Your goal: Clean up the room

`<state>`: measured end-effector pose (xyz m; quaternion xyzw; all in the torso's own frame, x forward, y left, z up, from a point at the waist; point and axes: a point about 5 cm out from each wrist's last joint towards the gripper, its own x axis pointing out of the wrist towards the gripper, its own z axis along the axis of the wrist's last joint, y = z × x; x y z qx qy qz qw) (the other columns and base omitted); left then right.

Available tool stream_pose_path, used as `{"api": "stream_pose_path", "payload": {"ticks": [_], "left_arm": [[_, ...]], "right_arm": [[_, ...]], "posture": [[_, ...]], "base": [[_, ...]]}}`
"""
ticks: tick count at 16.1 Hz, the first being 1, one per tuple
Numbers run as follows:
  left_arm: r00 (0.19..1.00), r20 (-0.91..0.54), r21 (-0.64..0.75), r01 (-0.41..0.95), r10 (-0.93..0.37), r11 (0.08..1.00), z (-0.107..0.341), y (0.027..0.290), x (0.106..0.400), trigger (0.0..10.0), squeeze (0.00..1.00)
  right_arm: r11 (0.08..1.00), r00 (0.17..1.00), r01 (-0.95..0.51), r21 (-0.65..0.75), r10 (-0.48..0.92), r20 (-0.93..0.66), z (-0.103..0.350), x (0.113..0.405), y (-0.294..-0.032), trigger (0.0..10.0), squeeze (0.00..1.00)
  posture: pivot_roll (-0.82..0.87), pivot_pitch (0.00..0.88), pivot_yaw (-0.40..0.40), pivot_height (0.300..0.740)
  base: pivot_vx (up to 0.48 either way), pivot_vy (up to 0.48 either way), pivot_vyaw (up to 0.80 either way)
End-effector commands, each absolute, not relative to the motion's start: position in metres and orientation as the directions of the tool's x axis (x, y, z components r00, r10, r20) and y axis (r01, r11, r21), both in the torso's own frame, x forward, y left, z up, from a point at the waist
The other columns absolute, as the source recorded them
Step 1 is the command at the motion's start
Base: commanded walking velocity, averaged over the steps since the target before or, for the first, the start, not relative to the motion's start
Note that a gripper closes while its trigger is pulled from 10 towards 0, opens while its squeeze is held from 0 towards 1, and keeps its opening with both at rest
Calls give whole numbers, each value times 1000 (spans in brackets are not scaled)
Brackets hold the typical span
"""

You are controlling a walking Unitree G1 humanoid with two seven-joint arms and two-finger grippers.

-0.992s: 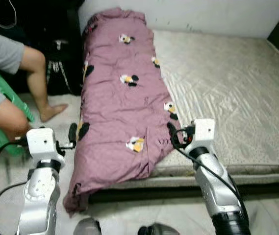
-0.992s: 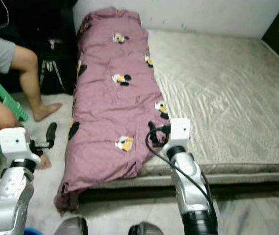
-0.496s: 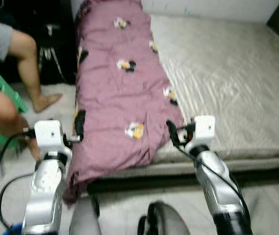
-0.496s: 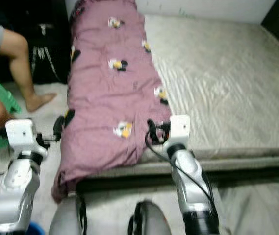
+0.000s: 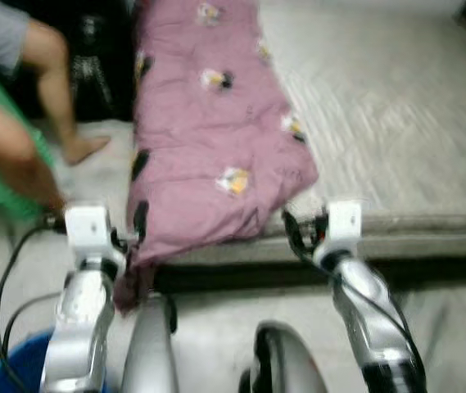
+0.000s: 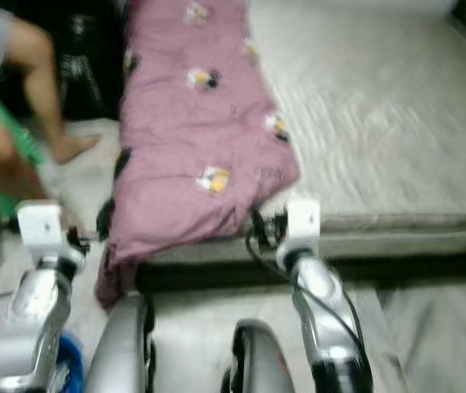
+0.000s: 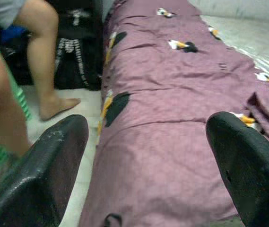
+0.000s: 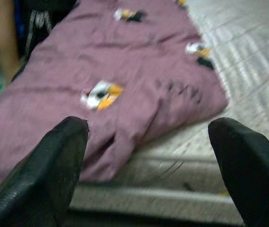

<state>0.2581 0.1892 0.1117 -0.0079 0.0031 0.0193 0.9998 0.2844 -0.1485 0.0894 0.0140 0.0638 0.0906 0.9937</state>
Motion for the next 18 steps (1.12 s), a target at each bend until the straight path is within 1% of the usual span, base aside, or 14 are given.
{"api": "stream_pose_path", "payload": {"ticks": [1,4,15,16,17,18], "left_arm": [[999,15,-9,-29,29,1000,118,189,260,10000,0],[1000,16,-12,-25,25,1000,117,189,260,10000,0],[1000,19,-20,-23,24,1000,118,188,262,10000,0],[1000,15,-23,-25,26,999,117,188,263,10000,0],[1000,9,-34,-30,30,999,116,188,262,10000,0],[999,0,-27,-34,34,999,115,188,262,10000,0]], "right_arm": [[981,975,-194,31,196,-103,96,287,-146,10000,0],[980,975,-195,27,197,-106,96,288,-147,10000,0],[980,974,-198,19,199,-105,97,292,-145,10000,0],[980,974,-198,14,198,-109,97,294,-145,10000,0],[980,974,-198,14,198,-110,97,294,-145,10000,0],[979,972,-202,8,201,-123,95,294,-144,10000,0]], "posture": [[-5,169,-110,627],[-4,167,-114,627],[-2,153,-118,627],[-3,172,-121,627],[-2,170,-121,627],[2,166,-122,627]], "base": [[356,0,688],[362,0,600],[419,0,0],[424,0,0],[371,0,0],[0,0,0]]}}
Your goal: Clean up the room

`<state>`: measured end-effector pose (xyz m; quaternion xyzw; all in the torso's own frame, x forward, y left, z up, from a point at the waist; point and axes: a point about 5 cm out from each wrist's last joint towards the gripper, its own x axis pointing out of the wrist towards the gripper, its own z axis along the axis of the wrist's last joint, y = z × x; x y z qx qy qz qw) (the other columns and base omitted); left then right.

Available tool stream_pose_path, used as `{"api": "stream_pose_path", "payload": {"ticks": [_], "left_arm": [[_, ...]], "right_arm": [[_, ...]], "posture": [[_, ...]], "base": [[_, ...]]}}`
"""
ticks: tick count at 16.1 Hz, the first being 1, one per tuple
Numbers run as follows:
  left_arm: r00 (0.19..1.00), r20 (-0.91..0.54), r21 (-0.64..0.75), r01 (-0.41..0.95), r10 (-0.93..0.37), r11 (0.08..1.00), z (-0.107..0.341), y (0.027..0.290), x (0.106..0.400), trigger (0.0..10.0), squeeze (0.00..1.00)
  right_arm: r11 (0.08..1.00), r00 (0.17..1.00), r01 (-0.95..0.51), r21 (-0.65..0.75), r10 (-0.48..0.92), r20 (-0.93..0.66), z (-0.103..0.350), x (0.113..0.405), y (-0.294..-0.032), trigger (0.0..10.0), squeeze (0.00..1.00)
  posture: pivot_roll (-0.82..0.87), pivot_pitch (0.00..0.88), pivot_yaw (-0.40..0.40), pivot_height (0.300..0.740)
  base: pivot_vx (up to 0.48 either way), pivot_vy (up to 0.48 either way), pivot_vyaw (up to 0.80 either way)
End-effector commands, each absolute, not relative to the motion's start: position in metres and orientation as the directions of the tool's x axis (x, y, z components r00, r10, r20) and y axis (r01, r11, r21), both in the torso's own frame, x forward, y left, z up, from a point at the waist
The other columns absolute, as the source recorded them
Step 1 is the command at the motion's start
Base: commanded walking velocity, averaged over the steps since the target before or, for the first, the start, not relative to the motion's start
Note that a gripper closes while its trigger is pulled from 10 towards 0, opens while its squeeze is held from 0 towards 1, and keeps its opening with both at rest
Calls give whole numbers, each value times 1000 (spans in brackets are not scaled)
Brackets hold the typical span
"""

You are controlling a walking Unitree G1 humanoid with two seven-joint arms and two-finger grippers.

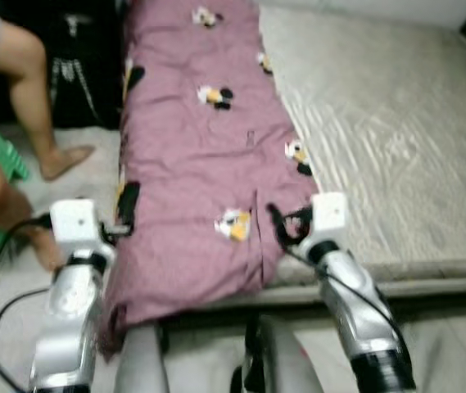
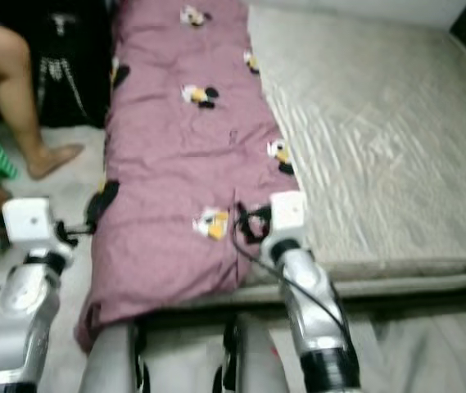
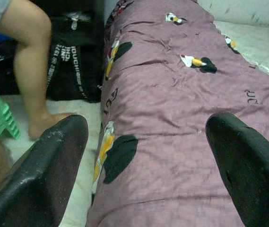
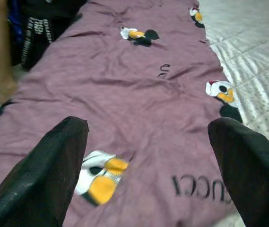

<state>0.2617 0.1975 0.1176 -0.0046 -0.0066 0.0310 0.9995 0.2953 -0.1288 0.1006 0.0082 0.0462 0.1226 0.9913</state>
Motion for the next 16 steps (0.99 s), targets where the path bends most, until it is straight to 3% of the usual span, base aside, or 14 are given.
{"api": "stream_pose_path", "payload": {"ticks": [1,7,11,16], "left_arm": [[999,-13,-17,-47,47,999,114,191,259,10000,0],[985,-82,47,-151,155,987,106,219,216,10000,0],[981,-94,71,-164,170,984,114,221,199,10000,0],[979,-96,86,-173,181,981,126,220,185,10000,0]], "right_arm": [[978,968,-208,1,206,-143,91,293,-142,10000,0],[933,900,-358,26,353,-256,70,299,-113,10000,0],[907,857,-414,79,417,-303,58,298,-99,10000,0],[879,817,-471,75,466,-340,46,304,-81,10000,0]], "posture": [[6,170,-122,627],[97,245,-134,617],[145,304,-121,582],[196,346,-121,582]], "base": [[0,0,0],[0,0,0],[0,0,0],[0,0,0]]}}
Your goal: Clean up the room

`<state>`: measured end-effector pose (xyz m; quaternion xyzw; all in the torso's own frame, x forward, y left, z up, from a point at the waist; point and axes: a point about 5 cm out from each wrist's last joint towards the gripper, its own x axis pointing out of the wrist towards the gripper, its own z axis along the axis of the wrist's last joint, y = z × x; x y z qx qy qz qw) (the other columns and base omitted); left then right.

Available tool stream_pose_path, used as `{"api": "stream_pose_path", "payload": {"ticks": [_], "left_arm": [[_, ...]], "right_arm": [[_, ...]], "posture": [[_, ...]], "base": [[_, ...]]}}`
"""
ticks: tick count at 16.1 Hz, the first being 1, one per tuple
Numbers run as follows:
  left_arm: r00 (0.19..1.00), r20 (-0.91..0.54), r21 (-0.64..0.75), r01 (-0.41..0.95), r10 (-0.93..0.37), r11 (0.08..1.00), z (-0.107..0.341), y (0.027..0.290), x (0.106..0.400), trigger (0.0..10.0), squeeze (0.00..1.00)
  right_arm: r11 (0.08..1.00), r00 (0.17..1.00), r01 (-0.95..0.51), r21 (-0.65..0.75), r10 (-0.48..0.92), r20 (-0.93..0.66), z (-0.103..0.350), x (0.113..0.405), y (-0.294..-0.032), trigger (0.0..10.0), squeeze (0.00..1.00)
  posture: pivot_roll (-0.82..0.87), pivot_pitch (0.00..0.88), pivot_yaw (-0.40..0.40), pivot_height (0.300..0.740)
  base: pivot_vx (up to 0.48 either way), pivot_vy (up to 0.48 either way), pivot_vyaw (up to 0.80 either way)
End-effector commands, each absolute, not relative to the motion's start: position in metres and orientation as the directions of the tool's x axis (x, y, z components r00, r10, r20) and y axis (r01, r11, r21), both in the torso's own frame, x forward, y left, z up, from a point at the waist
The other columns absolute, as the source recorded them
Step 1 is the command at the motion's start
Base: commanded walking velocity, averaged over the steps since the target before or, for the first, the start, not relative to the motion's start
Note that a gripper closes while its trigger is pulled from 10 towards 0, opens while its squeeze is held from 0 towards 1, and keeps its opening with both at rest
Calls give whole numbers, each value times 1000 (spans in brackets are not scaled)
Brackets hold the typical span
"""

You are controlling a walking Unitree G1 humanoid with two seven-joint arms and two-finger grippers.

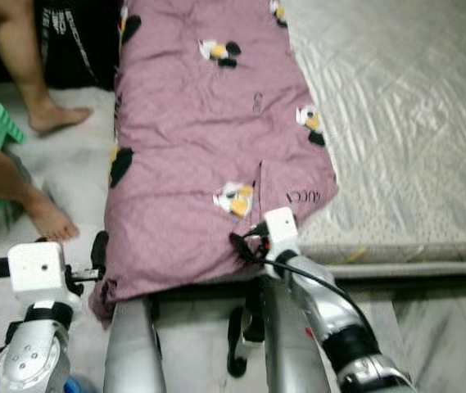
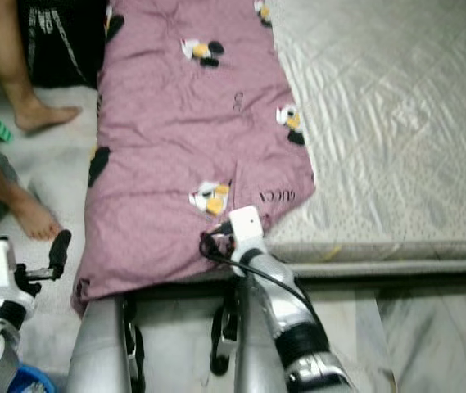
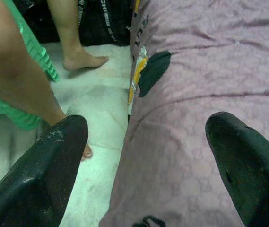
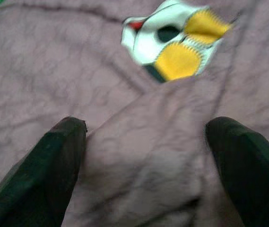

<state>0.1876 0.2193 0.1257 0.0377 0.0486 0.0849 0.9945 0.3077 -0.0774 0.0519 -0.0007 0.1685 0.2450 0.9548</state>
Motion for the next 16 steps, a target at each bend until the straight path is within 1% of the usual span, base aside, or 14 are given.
{"api": "stream_pose_path", "payload": {"ticks": [1,2,3,4,6,8,9,10,11,12,13,16], "left_arm": [[978,-101,88,-176,185,980,127,220,183,10000,0],[977,-106,90,-176,185,980,127,220,182,10000,0],[977,-106,90,-175,184,980,127,220,182,10000,0],[978,-109,91,-170,180,981,128,219,184,10000,0],[979,-109,93,-163,173,982,128,219,187,10000,0],[980,-108,92,-156,166,983,128,218,191,10000,0],[980,-115,88,-152,162,984,127,217,192,10000,0],[979,-129,82,-148,157,986,123,216,193,10000,0],[979,-135,78,-144,153,987,122,215,194,10000,0],[980,-137,73,-136,145,988,121,214,196,10000,0],[981,-135,71,-133,142,989,120,213,199,10000,0],[983,-130,63,-122,130,990,119,211,207,10000,0]], "right_arm": [[877,810,-475,77,469,-351,45,307,-75,10000,0],[880,805,-469,73,460,-375,45,312,-67,10000,0],[882,804,-466,66,453,-385,45,313,-65,10000,0],[899,806,-428,91,425,-413,44,318,-61,10000,0],[932,814,-343,115,356,-459,41,321,-68,10000,0],[968,830,-220,124,252,-497,35,324,-85,10000,0],[982,832,-132,137,184,-523,33,325,-97,10000,0],[987,830,26,160,68,-554,31,326,-120,10000,0],[985,830,79,154,21,-557,31,325,-131,10000,0],[977,817,162,141,-53,-574,29,322,-148,10000,0],[966,806,227,128,-112,-581,29,319,-161,10000,0],[939,775,336,72,-232,-588,30,308,-191,10000,0]], "posture": [[199,348,-121,582],[204,348,-120,582],[204,348,-120,582],[205,343,-117,582],[199,330,-113,582],[193,317,-110,582],[189,307,-111,582],[182,297,-111,582],[180,295,-112,582],[168,284,-114,582],[162,277,-114,582],[148,252,-113,582]], "base": [[0,0,0],[0,0,0],[0,0,0],[0,0,0],[0,0,0],[0,0,0],[0,0,0],[0,0,0],[0,0,0],[0,0,0],[0,0,0],[0,0,0]]}}
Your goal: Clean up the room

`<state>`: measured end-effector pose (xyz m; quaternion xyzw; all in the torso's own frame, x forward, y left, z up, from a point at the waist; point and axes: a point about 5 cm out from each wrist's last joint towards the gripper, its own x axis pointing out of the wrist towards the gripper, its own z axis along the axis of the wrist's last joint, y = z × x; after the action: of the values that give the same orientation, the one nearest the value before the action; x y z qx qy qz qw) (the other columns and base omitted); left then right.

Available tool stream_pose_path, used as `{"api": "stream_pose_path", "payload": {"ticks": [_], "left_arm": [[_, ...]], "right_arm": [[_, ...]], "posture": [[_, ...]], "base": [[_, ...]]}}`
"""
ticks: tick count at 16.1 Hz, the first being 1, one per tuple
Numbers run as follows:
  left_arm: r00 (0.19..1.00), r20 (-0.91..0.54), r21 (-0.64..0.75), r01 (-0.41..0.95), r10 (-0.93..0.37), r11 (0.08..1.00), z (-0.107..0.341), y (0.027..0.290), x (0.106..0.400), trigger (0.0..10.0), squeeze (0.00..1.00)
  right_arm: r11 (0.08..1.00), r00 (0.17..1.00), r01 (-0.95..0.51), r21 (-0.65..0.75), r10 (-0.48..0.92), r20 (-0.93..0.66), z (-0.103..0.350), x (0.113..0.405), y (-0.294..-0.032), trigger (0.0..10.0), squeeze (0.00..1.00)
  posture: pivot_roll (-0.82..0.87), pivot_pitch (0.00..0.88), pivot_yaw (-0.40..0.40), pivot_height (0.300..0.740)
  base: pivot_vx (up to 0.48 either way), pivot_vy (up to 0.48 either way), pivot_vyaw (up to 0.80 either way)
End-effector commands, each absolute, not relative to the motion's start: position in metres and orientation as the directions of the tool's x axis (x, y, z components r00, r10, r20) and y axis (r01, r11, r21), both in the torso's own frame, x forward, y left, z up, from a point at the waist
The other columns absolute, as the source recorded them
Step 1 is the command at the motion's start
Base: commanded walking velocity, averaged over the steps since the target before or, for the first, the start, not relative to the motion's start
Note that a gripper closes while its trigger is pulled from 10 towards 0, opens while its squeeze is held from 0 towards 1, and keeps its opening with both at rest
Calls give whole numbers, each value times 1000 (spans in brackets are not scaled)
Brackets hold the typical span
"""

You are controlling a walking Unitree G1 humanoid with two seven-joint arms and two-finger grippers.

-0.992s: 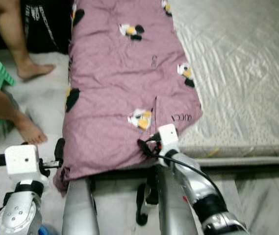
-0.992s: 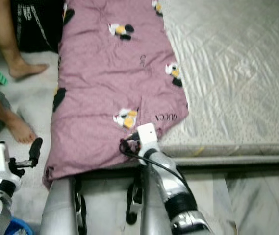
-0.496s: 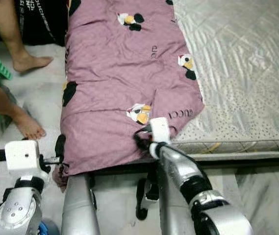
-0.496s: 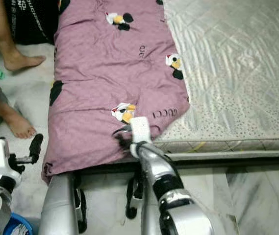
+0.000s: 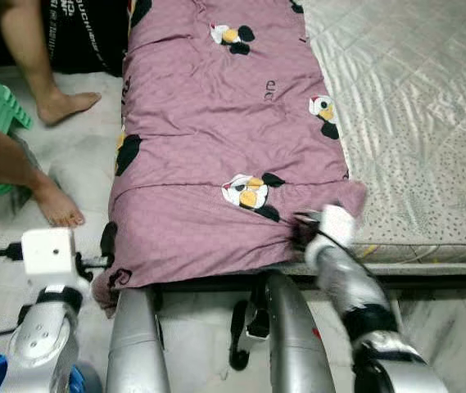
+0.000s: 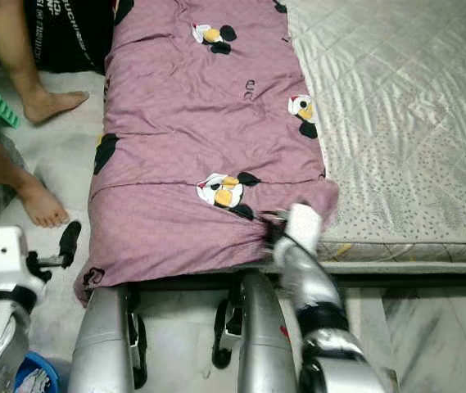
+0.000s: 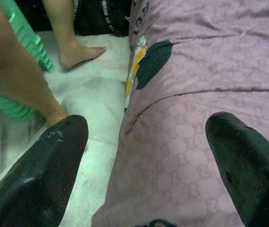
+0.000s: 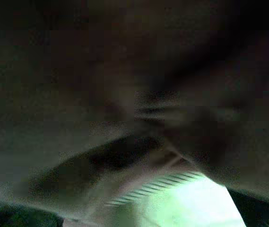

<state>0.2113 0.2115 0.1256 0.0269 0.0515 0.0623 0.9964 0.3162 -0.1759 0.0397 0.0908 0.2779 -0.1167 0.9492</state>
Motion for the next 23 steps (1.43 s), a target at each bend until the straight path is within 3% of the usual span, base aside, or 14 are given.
{"api": "stream_pose_path", "payload": {"ticks": [1,4,8,10,12,15,18,20,23], "left_arm": [[984,-131,62,-116,124,991,117,210,210,10000,0],[988,-119,53,-93,99,994,117,208,223,10000,0],[991,-101,36,-80,83,996,117,200,237,10000,0],[992,-100,36,-77,80,996,115,201,238,10000,0],[993,-90,34,-77,80,996,115,202,242,10000,0],[995,-59,24,-75,76,997,119,198,246,10000,0],[996,-50,19,-76,77,997,122,199,243,10000,0],[997,-51,20,-63,64,998,123,197,239,10000,0],[997,-68,17,-29,30,999,126,193,224,10000,0]], "right_arm": [[928,755,369,49,-269,-598,30,300,-201,10000,0],[895,754,441,69,-328,-570,38,287,-217,10000,0],[845,724,529,-82,-499,-475,58,283,-249,10000,0],[844,791,536,35,-487,-370,81,298,-247,10000,0],[899,891,426,101,-398,-217,111,316,-233,10000,0],[950,968,241,198,-221,-116,136,342,-202,10000,0],[964,978,130,230,-87,-189,124,357,-169,10000,0],[971,963,42,233,23,-270,107,363,-133,10000,0],[936,929,57,346,77,-361,87,360,-92,10000,0]], "posture": [[140,239,-111,582],[105,210,-110,582],[82,173,-109,582],[76,162,-107,582],[74,157,-106,582],[82,160,-109,582],[104,178,-110,582],[129,204,-110,582],[171,274,-104,582]], "base": [[0,0,0],[0,0,0],[0,0,0],[0,0,0],[0,0,0],[0,0,0],[0,0,0],[0,0,0],[0,0,0]]}}
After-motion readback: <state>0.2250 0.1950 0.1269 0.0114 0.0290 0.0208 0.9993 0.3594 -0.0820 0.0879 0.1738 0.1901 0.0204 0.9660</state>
